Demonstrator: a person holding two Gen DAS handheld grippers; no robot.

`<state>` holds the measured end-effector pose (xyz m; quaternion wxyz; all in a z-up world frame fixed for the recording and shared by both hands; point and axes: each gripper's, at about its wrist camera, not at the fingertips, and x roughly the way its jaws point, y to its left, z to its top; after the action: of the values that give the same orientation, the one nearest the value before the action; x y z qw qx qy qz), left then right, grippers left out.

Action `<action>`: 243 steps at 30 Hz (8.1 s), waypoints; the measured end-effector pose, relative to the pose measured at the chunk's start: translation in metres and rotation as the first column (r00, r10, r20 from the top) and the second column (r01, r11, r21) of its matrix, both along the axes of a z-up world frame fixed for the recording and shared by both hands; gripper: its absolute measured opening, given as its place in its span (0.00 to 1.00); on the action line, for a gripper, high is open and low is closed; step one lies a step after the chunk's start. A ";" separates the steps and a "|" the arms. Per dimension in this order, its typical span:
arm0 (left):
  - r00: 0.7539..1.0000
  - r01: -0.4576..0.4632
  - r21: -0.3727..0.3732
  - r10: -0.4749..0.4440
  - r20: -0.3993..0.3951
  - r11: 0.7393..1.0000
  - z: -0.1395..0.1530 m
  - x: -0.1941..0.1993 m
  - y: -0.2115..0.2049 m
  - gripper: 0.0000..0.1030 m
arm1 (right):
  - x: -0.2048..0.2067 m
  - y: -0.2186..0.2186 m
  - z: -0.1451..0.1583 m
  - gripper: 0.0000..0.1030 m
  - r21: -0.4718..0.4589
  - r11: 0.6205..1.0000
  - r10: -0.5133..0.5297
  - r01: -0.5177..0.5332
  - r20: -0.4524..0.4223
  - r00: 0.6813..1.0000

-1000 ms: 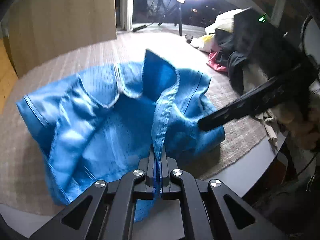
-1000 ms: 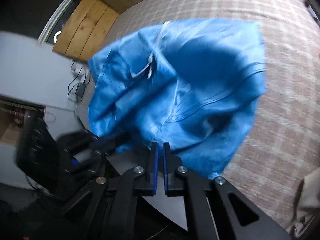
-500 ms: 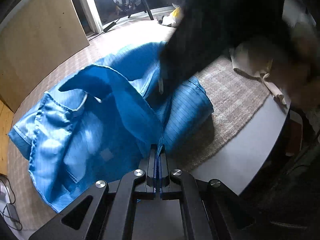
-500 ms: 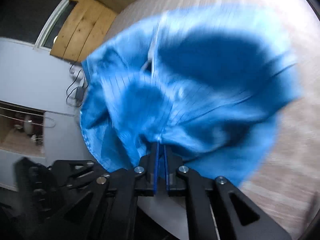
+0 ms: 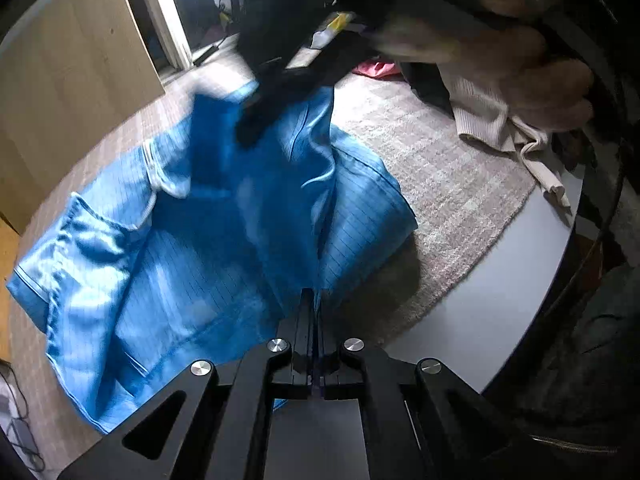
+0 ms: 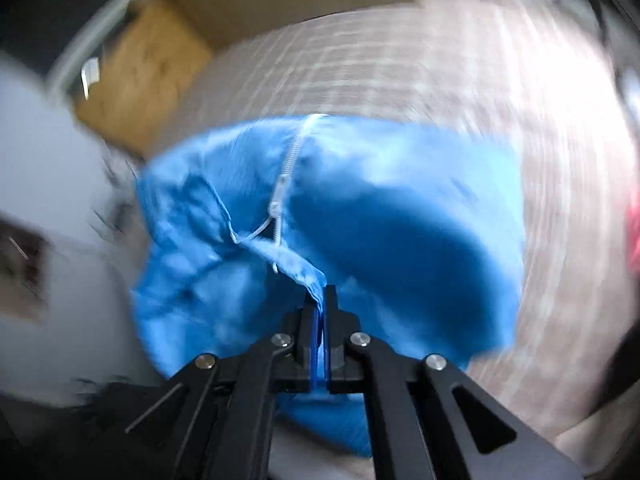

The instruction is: Fold clothes

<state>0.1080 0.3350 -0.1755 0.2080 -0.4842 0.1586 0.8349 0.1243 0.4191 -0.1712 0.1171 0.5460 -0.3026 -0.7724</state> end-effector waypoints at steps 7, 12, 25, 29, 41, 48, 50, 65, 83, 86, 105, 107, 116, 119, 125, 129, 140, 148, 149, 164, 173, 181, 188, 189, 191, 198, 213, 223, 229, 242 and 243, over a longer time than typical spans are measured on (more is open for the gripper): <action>0.998 -0.006 0.116 -0.001 0.059 0.993 0.045 0.009 -0.019 0.07 | 0.020 0.028 -0.041 0.02 -0.326 0.943 -0.075 0.072 0.003 0.997; 0.992 -0.125 0.291 0.121 0.030 0.949 0.069 -0.033 -0.037 0.04 | 0.017 0.026 -0.041 0.02 -0.318 0.947 -0.050 0.049 0.004 0.999; 0.988 -0.133 0.216 0.111 0.112 0.967 -0.007 -0.053 -0.008 0.05 | -0.005 0.002 0.022 0.12 0.160 0.965 0.218 -0.207 -0.056 0.974; 0.985 -0.153 0.224 0.131 0.108 0.963 -0.010 -0.054 -0.011 0.05 | -0.026 -0.043 0.052 0.41 0.382 0.843 0.430 -0.378 -0.057 0.901; 0.986 -0.165 0.184 0.155 0.068 0.969 -0.005 -0.041 -0.014 0.05 | -0.058 -0.002 -0.017 0.02 -0.365 0.893 0.312 -0.261 0.087 0.946; 0.974 -0.224 0.184 0.214 0.072 0.957 0.021 -0.022 -0.038 0.05 | -0.054 0.018 -0.009 0.04 -0.149 0.972 0.190 -0.181 0.050 0.980; 0.970 -0.241 0.184 0.231 0.073 0.953 0.029 -0.017 -0.045 0.06 | -0.045 0.020 0.017 0.09 -0.048 0.984 0.169 -0.169 -0.008 0.986; 0.737 -0.639 0.059 0.589 0.332 0.767 0.053 -0.016 -0.139 0.36 | 0.064 -0.043 0.014 0.35 -0.041 0.998 0.045 -0.040 0.135 0.990; 0.766 -0.609 0.295 0.451 0.458 0.736 0.012 -0.023 -0.186 0.01 | 0.079 -0.042 -0.034 0.04 -0.402 0.901 -0.129 0.163 0.111 0.985; 0.789 -0.610 0.410 0.472 0.393 0.678 0.031 -0.016 -0.209 0.01 | 0.094 -0.028 -0.012 0.02 -0.462 0.863 -0.257 0.205 -0.052 0.965; 0.807 -0.530 0.452 0.264 0.528 0.717 -0.024 -0.020 -0.211 0.10 | 0.077 -0.094 -0.026 0.21 -0.237 0.935 -0.254 0.263 0.068 0.965; 0.815 -0.516 0.474 0.238 0.528 0.713 -0.026 -0.021 -0.213 0.04 | 0.073 -0.100 -0.029 0.21 -0.262 0.928 -0.255 0.265 0.073 0.964; 0.920 -0.386 0.787 0.262 0.291 0.481 0.044 -0.032 -0.254 0.01 | 0.091 -0.063 0.010 0.01 -0.529 0.798 -0.494 0.289 -0.301 0.816; 0.945 -0.275 0.832 0.293 0.143 0.482 0.066 -0.037 -0.256 0.01 | 0.091 -0.052 0.029 0.01 -0.563 0.785 -0.541 0.258 -0.421 0.728; 0.946 -0.291 0.877 0.254 0.203 0.383 0.025 -0.050 -0.261 0.02 | 0.084 -0.038 0.015 0.01 -0.491 0.822 -0.534 0.287 -0.492 0.687; 0.926 -0.372 0.810 0.238 0.293 0.454 0.005 -0.045 -0.254 0.02 | 0.084 -0.048 0.005 0.05 -0.446 0.849 -0.484 0.284 -0.439 0.757; 0.911 -0.412 0.748 0.245 0.331 0.520 0.010 -0.024 -0.247 0.13 | 0.035 -0.122 0.082 0.11 0.132 0.989 0.116 -0.073 -0.355 0.928; 0.915 -0.401 0.764 0.263 0.307 0.506 0.017 -0.029 -0.232 0.06 | -0.018 -0.198 0.063 0.19 0.559 0.650 0.627 -0.515 -0.011 0.779; 0.918 -0.392 0.765 0.268 0.291 0.512 0.020 -0.029 -0.231 0.05 | -0.021 -0.200 0.059 0.19 0.573 0.619 0.649 -0.537 0.011 0.761; 0.910 -0.399 0.768 0.317 0.267 0.501 0.030 -0.032 -0.226 0.04 | -0.047 -0.181 0.033 0.44 0.576 0.450 0.804 -0.683 0.072 0.591; 0.861 -0.488 0.756 0.381 0.336 0.436 0.019 -0.035 -0.230 0.12 | -0.028 -0.154 0.066 0.04 0.687 0.462 0.789 -0.562 -0.029 0.613; 0.786 -0.561 0.728 0.531 0.318 0.394 0.015 -0.003 -0.235 0.29 | -0.015 -0.163 0.059 0.04 0.727 0.479 0.752 -0.491 -0.052 0.657; 0.797 -0.541 0.652 0.571 0.198 0.530 0.036 0.027 -0.216 0.29 | -0.013 -0.164 0.058 0.17 0.601 0.491 0.780 -0.631 0.020 0.626; 0.804 -0.530 0.642 0.568 0.175 0.553 0.037 0.029 -0.214 0.29 | -0.018 -0.158 0.074 0.20 0.570 0.528 0.774 -0.630 -0.017 0.633; 0.810 -0.520 0.631 0.567 0.149 0.576 0.034 0.032 -0.216 0.27 | -0.029 -0.153 0.095 0.20 0.531 0.583 0.758 -0.615 -0.083 0.646; 0.889 -0.433 0.498 0.447 0.100 0.751 0.007 0.008 -0.226 0.00 | -0.072 -0.188 0.050 0.08 0.488 0.623 0.721 -0.611 -0.056 0.690; 0.989 -0.151 0.575 0.125 0.085 0.804 -0.008 -0.032 -0.203 0.00 | -0.090 -0.236 0.078 0.08 0.458 0.672 0.685 -0.582 -0.084 0.724; 0.990 -0.136 0.621 0.125 0.061 0.772 -0.007 -0.048 -0.226 0.00 | -0.089 -0.211 0.071 0.08 0.452 0.710 0.613 -0.541 -0.018 0.790; 0.995 -0.084 0.646 0.035 0.088 0.758 -0.016 -0.061 -0.203 0.00 | -0.100 -0.223 0.072 0.08 0.460 0.709 0.620 -0.534 -0.047 0.783; 0.983 -0.183 0.663 0.141 0.118 0.726 -0.014 -0.031 -0.232 0.00 | -0.101 -0.204 0.084 0.09 0.274 0.780 0.603 -0.563 -0.084 0.794; 0.982 -0.187 0.660 0.148 0.115 0.728 -0.013 -0.029 -0.234 0.00 | -0.091 -0.191 0.091 0.09 0.264 0.801 0.577 -0.537 -0.104 0.810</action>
<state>0.0790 0.1009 -0.1880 0.2953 -0.4125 -0.2005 0.8381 0.0336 0.2279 -0.0804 0.3046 0.5486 -0.0281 -0.7781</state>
